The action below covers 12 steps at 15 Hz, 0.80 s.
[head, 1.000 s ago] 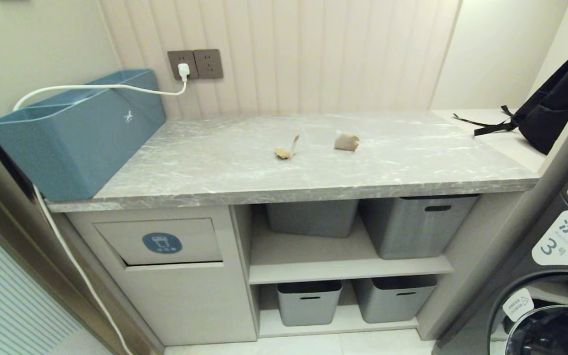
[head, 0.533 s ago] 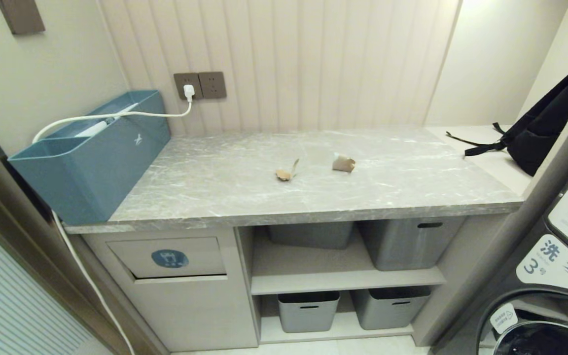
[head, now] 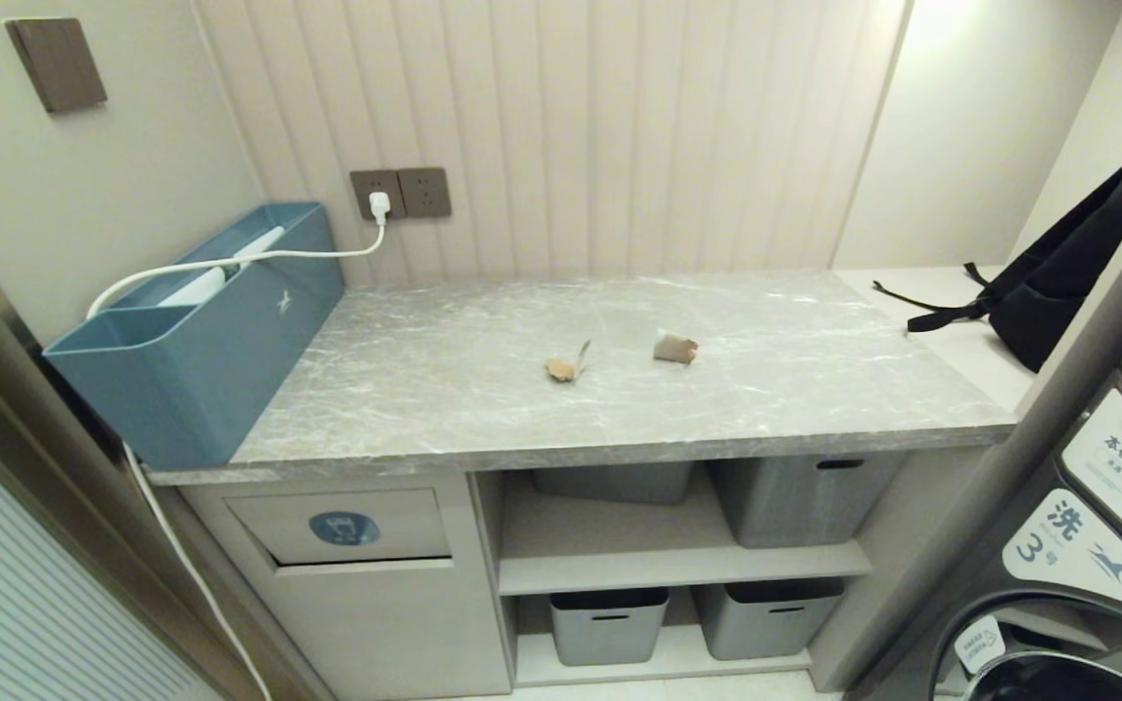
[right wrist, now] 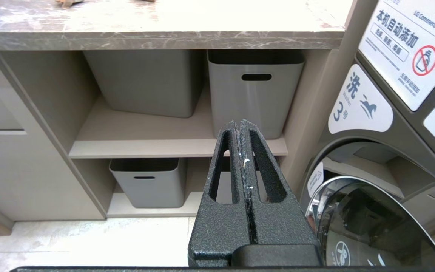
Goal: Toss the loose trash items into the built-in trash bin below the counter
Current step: Pick up the garbage
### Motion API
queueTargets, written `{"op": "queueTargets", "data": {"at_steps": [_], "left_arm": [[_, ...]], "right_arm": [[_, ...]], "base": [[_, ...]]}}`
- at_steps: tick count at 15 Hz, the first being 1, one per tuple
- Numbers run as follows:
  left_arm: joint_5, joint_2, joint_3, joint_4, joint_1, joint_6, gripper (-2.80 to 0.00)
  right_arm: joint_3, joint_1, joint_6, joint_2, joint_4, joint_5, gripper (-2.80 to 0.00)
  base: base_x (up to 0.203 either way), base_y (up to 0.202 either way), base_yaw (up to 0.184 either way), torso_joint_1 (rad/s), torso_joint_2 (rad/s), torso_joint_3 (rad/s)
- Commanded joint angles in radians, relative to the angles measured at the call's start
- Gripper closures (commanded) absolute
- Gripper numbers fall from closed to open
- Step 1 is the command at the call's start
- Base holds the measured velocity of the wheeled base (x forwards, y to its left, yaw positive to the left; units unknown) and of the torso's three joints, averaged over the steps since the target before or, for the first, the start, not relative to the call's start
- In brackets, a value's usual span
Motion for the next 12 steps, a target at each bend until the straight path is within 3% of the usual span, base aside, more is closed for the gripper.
{"op": "queueTargets", "data": {"at_steps": [1,3,6,12], "left_arm": [[-0.068,0.207,-0.088,-0.004,-0.010,-0.002,0.00],[-0.183,0.443,-0.200,-0.015,-0.022,-0.003,0.00],[-0.255,0.840,-0.369,-0.116,-0.083,-0.001,0.00],[-0.147,1.537,-0.825,-0.313,-0.404,-0.041,0.00]], "right_arm": [[0.000,0.000,-0.001,0.001,0.000,0.001,0.00],[0.000,0.000,-0.001,0.001,0.000,0.000,0.00],[0.000,0.000,-0.001,0.001,0.000,0.001,0.00],[0.000,0.000,-0.001,0.001,0.000,0.001,0.00]], "base": [[0.000,0.000,0.000,0.000,0.00,0.000],[0.000,0.000,0.000,0.000,0.00,0.000],[0.000,0.000,0.000,0.000,0.00,0.000],[0.000,0.000,0.000,0.000,0.00,0.000]]}}
